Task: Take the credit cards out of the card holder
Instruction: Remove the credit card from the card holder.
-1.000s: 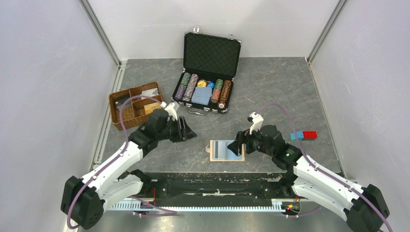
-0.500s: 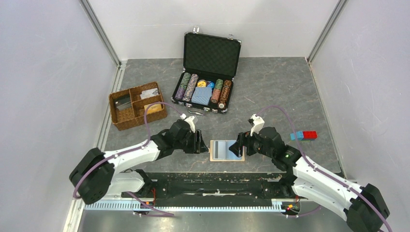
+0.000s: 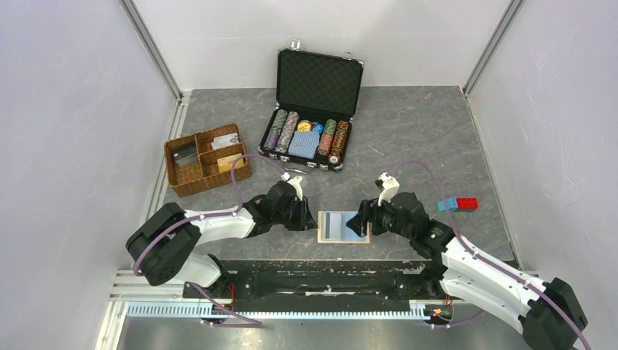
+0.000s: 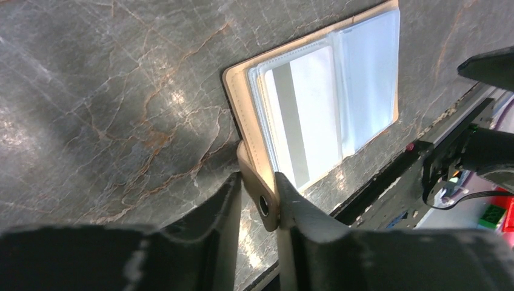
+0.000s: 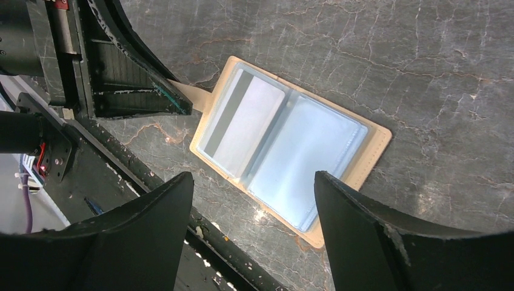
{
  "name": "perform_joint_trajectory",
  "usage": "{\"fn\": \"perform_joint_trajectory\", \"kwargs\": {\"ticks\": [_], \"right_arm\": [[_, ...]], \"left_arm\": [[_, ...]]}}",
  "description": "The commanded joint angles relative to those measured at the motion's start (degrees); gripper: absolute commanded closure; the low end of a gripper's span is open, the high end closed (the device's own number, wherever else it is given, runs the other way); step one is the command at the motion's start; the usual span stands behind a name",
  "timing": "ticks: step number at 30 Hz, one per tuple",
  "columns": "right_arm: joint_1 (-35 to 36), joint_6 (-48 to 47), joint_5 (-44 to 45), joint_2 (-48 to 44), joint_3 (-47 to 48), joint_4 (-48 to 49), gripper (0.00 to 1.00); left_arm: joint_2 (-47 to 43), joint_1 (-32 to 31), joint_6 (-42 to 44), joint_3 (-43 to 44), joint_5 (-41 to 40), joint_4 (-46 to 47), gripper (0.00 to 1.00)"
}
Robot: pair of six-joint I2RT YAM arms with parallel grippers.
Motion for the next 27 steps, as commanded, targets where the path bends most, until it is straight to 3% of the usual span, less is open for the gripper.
{"fn": "perform_joint_trajectory", "kwargs": {"ticks": [1,4,8,15,20,27], "right_arm": [[-0.1,0.6,0.6,0.9,0.0,2.9,0.25],[0.0,1.2,-0.1,2.9,0.5,4.4,0.29],[0.5,2.4,0.4,5.5,1.6,5.2,0.32],[6.1,2.9,6.3,11.8,5.3,5.2,0.27],[11.7,2.9,10.8,17.3,8.8,7.0,0.24],[13.7,2.6,9.5,24.1,10.5,10.1,0.26]], "left_arm": [[0.7,-0.4,-0.6,0.6,-0.3,5.3,0.79],[-0.6,-0.5,-2.0,-0.7,1.1,6.4,0.97],[-5.1,-0.8,-5.2,-3.1,2.2,8.5,0.98],[-11.4,-1.0,-7.6,-5.7,1.9,8.6,0.98],[-12.6,-1.0,-8.1,-6.7,1.9,8.6,0.98],[-13.1,-1.1,-8.1,-6.9,1.8,8.3,0.98]]}}
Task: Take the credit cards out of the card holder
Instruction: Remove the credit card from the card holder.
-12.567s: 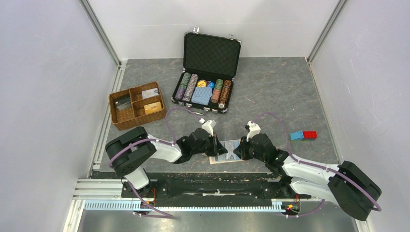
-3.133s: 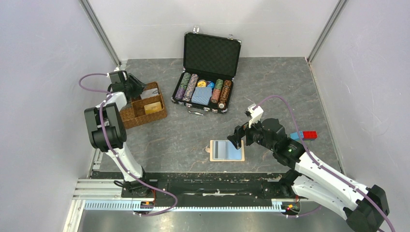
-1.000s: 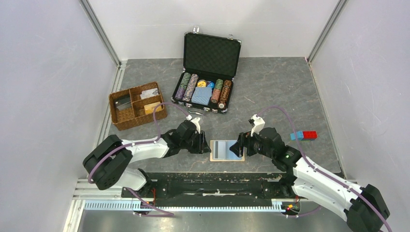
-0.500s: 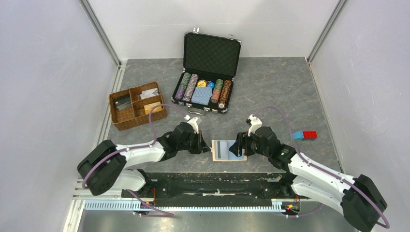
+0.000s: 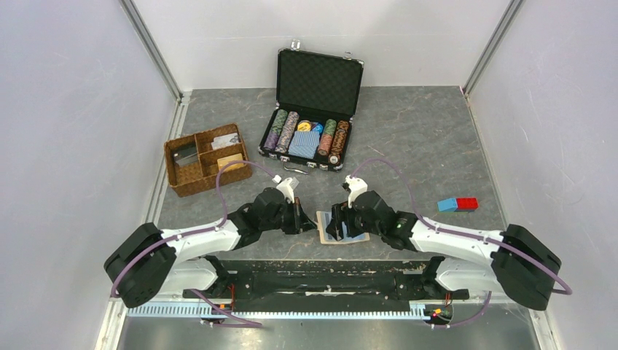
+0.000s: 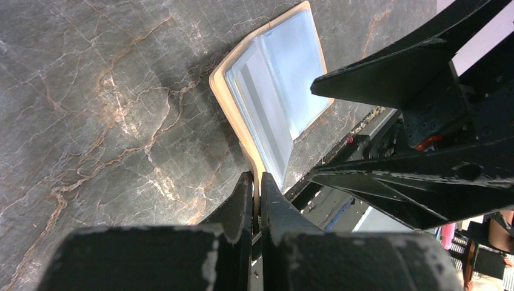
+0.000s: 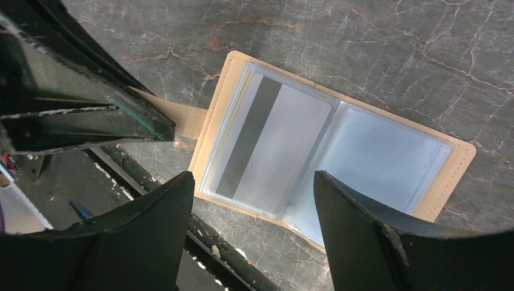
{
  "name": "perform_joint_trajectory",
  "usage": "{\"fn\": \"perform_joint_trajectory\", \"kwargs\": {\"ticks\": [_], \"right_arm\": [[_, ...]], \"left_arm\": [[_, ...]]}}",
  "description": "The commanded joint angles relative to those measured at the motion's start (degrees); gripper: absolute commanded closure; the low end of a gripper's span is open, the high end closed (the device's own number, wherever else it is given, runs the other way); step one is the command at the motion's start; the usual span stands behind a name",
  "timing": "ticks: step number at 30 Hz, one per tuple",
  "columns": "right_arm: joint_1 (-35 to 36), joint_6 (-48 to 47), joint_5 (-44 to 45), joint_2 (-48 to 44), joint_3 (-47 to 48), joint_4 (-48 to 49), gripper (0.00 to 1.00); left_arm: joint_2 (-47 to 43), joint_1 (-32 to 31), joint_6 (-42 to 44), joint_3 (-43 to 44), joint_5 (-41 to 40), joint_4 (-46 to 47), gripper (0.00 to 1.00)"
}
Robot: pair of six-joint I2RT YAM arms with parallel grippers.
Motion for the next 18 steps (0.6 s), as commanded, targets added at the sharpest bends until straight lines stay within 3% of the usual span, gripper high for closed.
{"fn": "perform_joint_trajectory", "kwargs": {"ticks": [1,10,18], "right_arm": [[1.1,0.2,1.3,3.0,2.5,3.9,0.27],[2.5,0.2,0.8,6.8,2.2,5.3,0.29],[3.1,0.1,4.1,7.2,1.5,4.4,0.44]], "left_arm": [[-1.8,-0.4,-1.8,-0.1,0.3,2.1,0.98],[-2.3,-0.4,-2.0,0.3,0.6,2.1,0.98],[-2.6,-0.5,-2.0,-0.3,0.6,1.8,0.98]]}}
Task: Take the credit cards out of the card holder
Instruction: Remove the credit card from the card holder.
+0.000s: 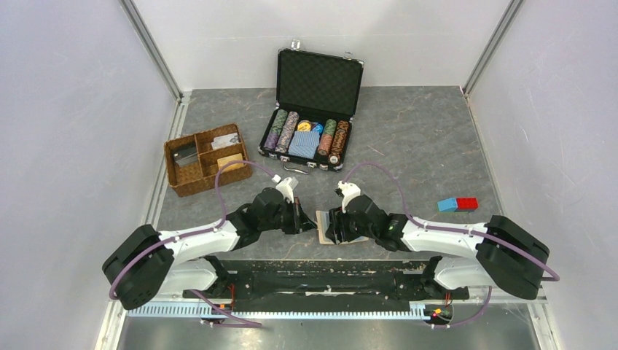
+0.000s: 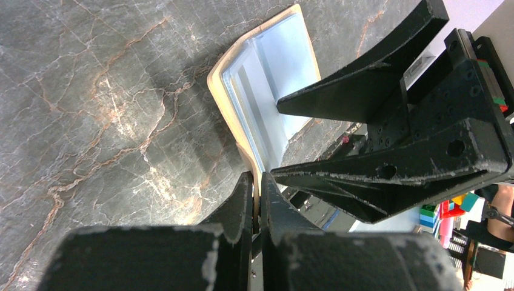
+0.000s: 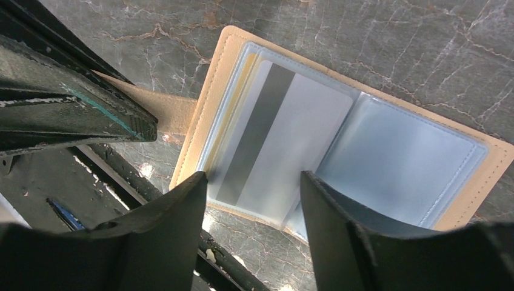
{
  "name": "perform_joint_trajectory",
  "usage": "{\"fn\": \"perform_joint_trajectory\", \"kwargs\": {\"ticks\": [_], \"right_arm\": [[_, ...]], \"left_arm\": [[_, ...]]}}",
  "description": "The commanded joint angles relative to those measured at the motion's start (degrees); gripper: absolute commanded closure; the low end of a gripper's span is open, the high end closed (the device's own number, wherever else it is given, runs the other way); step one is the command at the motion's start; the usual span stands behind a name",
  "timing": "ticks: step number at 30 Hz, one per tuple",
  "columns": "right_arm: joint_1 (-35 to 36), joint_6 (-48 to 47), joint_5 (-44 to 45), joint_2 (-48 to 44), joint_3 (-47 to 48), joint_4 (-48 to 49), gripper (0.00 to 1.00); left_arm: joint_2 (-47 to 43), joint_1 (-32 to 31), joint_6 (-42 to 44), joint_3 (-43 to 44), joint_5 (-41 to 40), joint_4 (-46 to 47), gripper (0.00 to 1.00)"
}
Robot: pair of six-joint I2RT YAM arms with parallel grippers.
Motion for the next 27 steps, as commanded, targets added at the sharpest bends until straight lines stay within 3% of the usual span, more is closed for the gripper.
{"fn": "perform_joint_trajectory", "kwargs": {"ticks": [1,12,19,27], "right_arm": [[0.4,0.0,3.6,-0.3,1.0,0.8,0.46],[0.7,-1.2,11.0,-4.4,1.3,-4.1,0.46],[0.7,-2.1,0.1,-4.6,0.1,2.6,0.36],[1.0,-2.4,-4.0,0.9,0.5,3.7,0.30]], "left_arm": [[-1.7,-0.4,-2.0,-0.2,0.4,1.7,0.98],[-3.4,-0.4,-1.0,0.0,-1.0,-1.3,0.98],[-3.1,-0.4,-1.0,0.0,-1.0,-1.3,0.98],[-3.5,-0.4,-1.2,0.0,-0.7,-1.4,0.98]]}}
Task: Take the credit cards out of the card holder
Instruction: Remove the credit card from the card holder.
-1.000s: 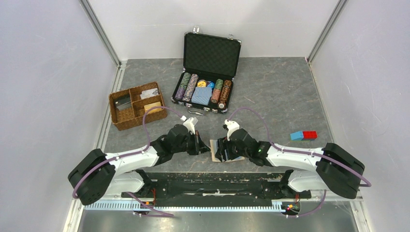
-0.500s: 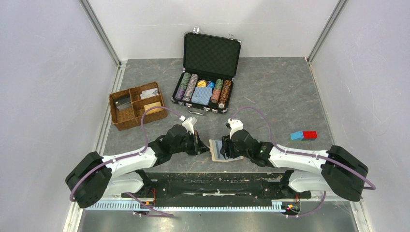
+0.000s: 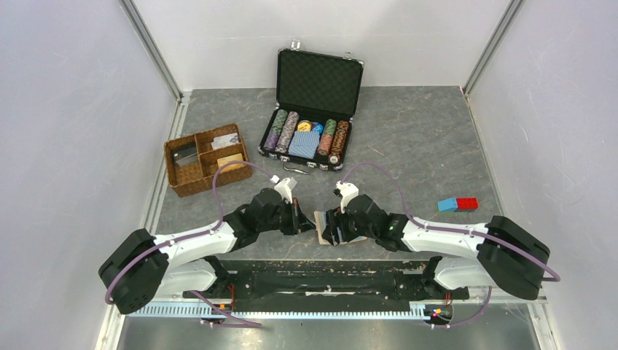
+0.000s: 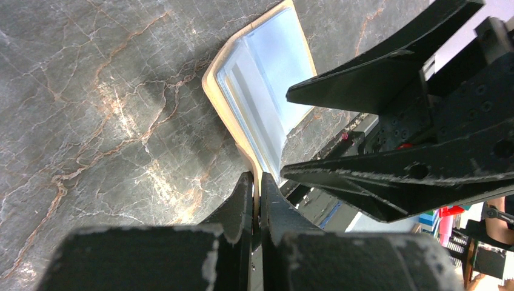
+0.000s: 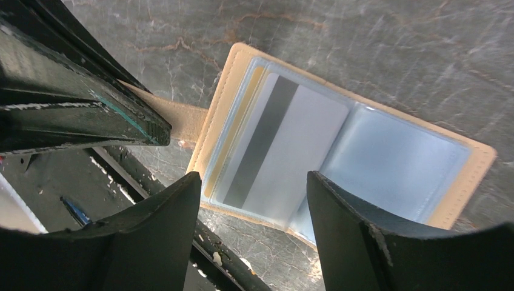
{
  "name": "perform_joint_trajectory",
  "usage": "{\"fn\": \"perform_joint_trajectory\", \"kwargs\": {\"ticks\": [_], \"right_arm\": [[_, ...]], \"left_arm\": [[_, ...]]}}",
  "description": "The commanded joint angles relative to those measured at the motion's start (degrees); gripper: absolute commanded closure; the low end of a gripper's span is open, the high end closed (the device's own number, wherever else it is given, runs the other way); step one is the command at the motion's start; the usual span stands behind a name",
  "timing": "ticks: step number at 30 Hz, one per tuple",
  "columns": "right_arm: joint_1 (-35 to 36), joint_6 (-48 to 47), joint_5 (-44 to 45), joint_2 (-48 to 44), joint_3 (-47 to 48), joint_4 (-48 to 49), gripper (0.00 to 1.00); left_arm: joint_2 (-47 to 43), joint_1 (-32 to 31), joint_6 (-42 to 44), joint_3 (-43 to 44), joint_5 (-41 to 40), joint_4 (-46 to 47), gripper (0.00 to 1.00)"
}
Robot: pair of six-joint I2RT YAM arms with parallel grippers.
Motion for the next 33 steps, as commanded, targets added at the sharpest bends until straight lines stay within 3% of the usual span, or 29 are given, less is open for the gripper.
{"fn": "perform_joint_trajectory", "kwargs": {"ticks": [1,6,14,33], "right_arm": [[0.8,-0.9,-2.5,2.1,0.4,2.3,0.29],[1.1,-1.4,-2.0,2.9,0.4,2.2,0.28],[1.2,-1.4,-2.3,1.7,-0.8,3.0,0.40],[0.0,1.2,-2.6,-3.9,-4.4,6.0,0.43]], "left_arm": [[-1.2,-0.4,-1.2,0.2,-0.6,0.8,0.98],[-1.7,-0.4,-1.2,0.1,-0.7,0.8,0.98],[-1.7,-0.4,-1.0,0.0,-1.0,0.4,0.98],[-5.0,-0.4,3.6,-0.4,-6.5,-8.7,0.98]]}}
